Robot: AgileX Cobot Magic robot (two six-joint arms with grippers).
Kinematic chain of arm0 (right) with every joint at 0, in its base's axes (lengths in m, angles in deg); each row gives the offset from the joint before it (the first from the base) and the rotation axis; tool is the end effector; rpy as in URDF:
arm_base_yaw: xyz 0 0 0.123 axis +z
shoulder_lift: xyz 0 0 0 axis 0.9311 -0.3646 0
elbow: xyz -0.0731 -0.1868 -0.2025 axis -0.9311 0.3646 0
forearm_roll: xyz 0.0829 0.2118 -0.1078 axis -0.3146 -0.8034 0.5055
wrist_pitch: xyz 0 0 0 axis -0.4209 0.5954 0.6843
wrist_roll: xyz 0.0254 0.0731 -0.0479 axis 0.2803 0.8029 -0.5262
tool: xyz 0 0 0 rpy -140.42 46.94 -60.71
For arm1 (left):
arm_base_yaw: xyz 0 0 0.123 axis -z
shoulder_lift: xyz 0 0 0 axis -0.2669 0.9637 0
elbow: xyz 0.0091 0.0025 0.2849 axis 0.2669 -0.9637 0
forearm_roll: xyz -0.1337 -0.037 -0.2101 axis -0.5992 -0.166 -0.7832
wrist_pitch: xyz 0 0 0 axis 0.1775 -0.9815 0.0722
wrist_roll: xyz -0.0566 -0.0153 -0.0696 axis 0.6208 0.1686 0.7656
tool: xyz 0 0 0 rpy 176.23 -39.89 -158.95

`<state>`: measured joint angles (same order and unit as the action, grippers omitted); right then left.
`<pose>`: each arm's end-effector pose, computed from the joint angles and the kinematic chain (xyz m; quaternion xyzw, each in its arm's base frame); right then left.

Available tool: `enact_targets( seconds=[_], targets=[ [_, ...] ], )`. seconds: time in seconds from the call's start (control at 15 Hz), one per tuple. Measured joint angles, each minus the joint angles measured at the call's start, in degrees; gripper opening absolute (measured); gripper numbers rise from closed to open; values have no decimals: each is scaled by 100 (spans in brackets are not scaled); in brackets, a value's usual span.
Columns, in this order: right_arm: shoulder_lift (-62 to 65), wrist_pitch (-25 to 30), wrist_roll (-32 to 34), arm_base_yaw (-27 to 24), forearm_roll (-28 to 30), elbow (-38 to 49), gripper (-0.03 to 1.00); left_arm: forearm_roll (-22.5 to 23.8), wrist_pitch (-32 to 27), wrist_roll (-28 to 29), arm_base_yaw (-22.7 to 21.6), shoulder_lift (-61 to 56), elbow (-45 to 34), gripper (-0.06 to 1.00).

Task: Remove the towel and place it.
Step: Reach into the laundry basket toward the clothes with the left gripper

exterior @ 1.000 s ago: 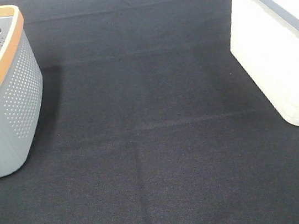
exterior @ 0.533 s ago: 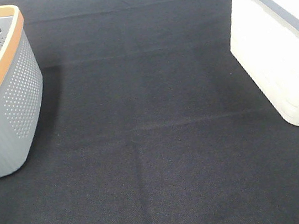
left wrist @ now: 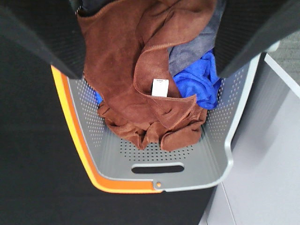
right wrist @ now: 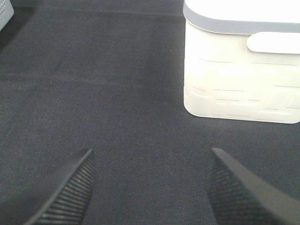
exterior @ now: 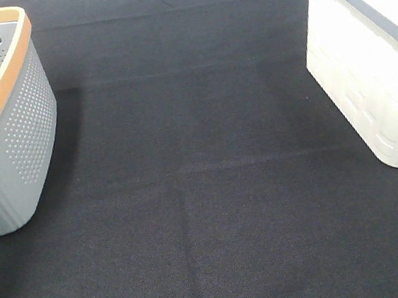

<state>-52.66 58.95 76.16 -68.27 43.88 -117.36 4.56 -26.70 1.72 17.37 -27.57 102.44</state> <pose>-0.0075 0.0119 0.2787 -0.0669 0.8472 0.0390 0.5256 0.2080 0.0016 0.3685 -0.0307 0.8482 0.0179 0.5284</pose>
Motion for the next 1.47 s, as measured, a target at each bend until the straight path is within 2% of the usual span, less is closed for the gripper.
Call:
enact_targets(
  seconds=[0.07, 0.2, 0.47, 0.73, 0.8, 0.93, 1.07, 1.4, 1.47],
  targets=[
    [0, 0, 0, 0, 0, 0, 65, 0, 0, 0, 0, 0, 0, 73],
    [0, 0, 0, 0, 0, 0, 65, 6, 0, 160, -80, 814, 390, 73],
    [0, 0, 0, 0, 0, 0, 65, -120, -97, 476, -699, 1902, 859, 73],
    [0, 0, 0, 0, 0, 0, 65, -642, -842, 498, -1369, 2813, 1387, 73],
    [0, 0, 0, 0, 0, 0, 65, -642, -842, 498, -1369, 2813, 1387, 73],
    [0, 0, 0, 0, 0, 0, 65, -1049, -1404, 487, -1770, 3461, 1931, 73],
    [0, 0, 0, 0, 0, 0, 65, -1358, -1690, 481, -1937, 3850, 2326, 73],
    [0, 0, 0, 0, 0, 0, 65, -2452, -2068, 481, -2023, 4796, 3421, 73],
    [0, 0, 0, 0, 0, 0, 65, -2452, -2068, 481, -2023, 4796, 3421, 73]
  ],
)
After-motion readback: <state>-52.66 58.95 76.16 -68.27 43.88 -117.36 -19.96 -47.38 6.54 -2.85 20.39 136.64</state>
